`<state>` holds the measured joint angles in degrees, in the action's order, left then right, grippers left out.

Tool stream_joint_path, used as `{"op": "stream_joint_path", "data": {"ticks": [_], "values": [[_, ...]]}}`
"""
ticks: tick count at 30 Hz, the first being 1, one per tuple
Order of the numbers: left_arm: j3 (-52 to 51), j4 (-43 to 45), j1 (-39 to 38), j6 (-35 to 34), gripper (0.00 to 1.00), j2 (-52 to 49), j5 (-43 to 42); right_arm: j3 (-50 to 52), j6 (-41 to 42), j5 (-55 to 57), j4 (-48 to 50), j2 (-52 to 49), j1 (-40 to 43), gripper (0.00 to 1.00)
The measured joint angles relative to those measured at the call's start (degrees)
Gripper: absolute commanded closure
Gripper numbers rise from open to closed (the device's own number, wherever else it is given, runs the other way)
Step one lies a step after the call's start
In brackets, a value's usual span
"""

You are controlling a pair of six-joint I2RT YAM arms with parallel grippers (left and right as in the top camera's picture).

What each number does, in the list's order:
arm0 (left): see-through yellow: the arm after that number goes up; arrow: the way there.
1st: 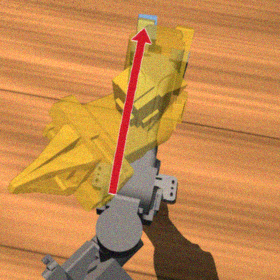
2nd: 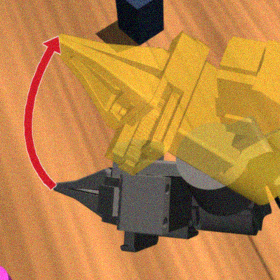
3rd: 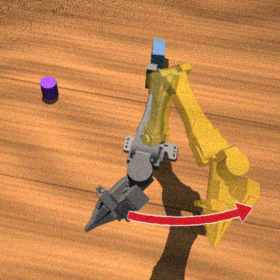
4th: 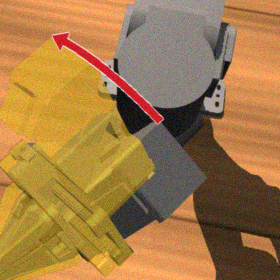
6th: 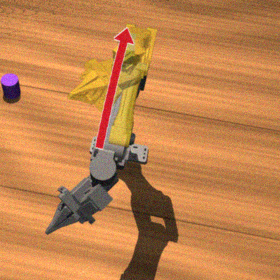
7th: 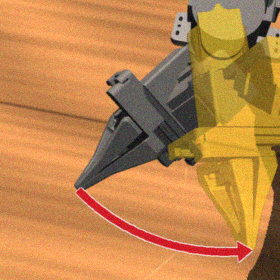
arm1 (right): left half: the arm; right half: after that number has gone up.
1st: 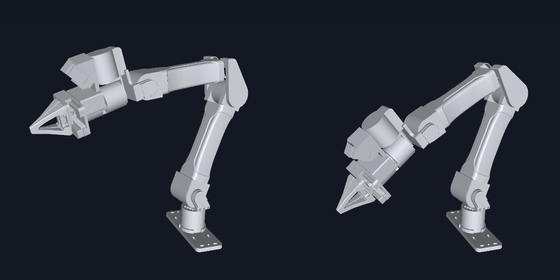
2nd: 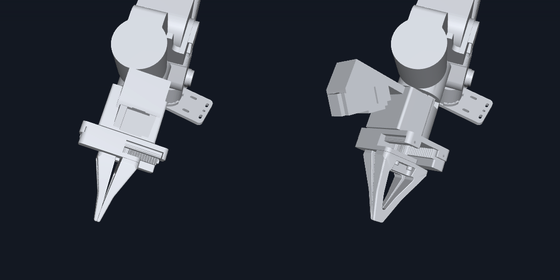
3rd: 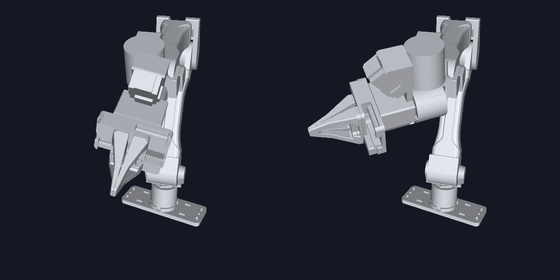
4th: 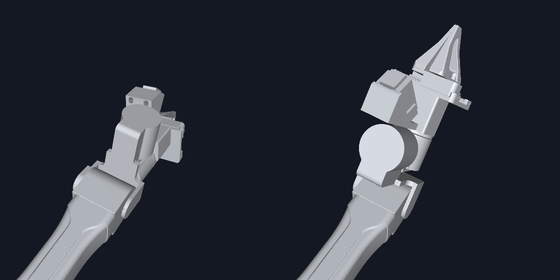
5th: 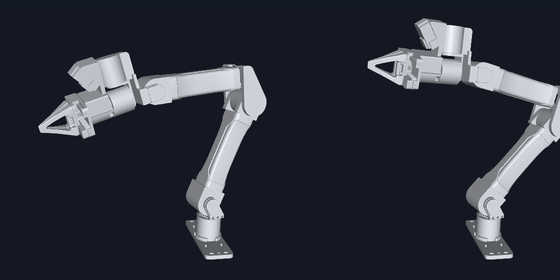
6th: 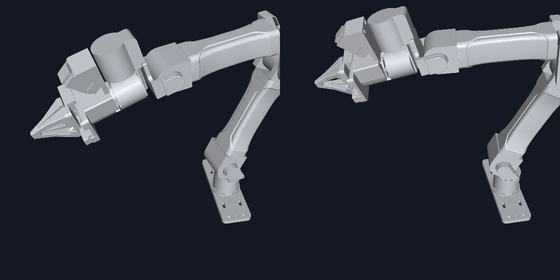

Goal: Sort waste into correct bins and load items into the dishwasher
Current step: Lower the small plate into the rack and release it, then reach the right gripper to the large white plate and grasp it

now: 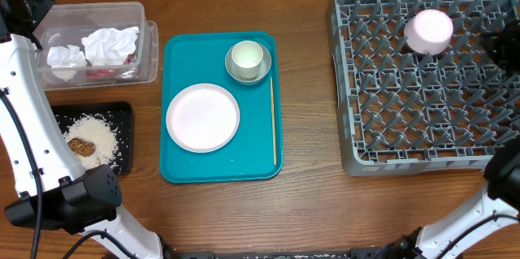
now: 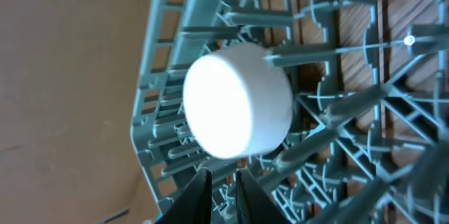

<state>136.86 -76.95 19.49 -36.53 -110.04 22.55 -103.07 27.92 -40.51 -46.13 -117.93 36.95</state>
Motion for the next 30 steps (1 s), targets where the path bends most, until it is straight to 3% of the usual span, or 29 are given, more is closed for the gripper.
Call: {"op": "stream_joint_path", "data": {"ticks": [6,9,12,17,19,25,30], "values": [[0.00,0.00,0.00,0.00,0.00,0.00,0.00,-0.28,-2.60,2.32,-4.31,9.62,-2.01,0.83],[0.00,0.00,0.00,0.00,0.00,0.00,-0.02,-0.68,-4.68,2.60,-7.63,14.71,-6.16,0.75],[0.00,0.00,0.00,0.00,0.00,0.00,0.00,-1.07,-8.20,2.19,-11.21,18.84,-13.68,0.53],[0.00,0.02,0.00,0.00,0.00,0.00,0.00,-1.36,-14.36,2.47,-14.88,20.94,-32.72,0.34],[0.00,0.00,0.00,0.00,0.00,0.00,0.00,-1.33,-15.32,4.66,-15.15,20.35,-40.72,0.08],[0.00,0.00,0.00,0.00,0.00,0.00,0.00,-1.33,-14.78,15.91,-15.15,16.98,-60.70,0.00],[0.00,0.00,0.00,0.00,0.00,0.00,0.00,-1.29,-9.60,28.28,-15.19,11.21,-75.21,0.00]]}}
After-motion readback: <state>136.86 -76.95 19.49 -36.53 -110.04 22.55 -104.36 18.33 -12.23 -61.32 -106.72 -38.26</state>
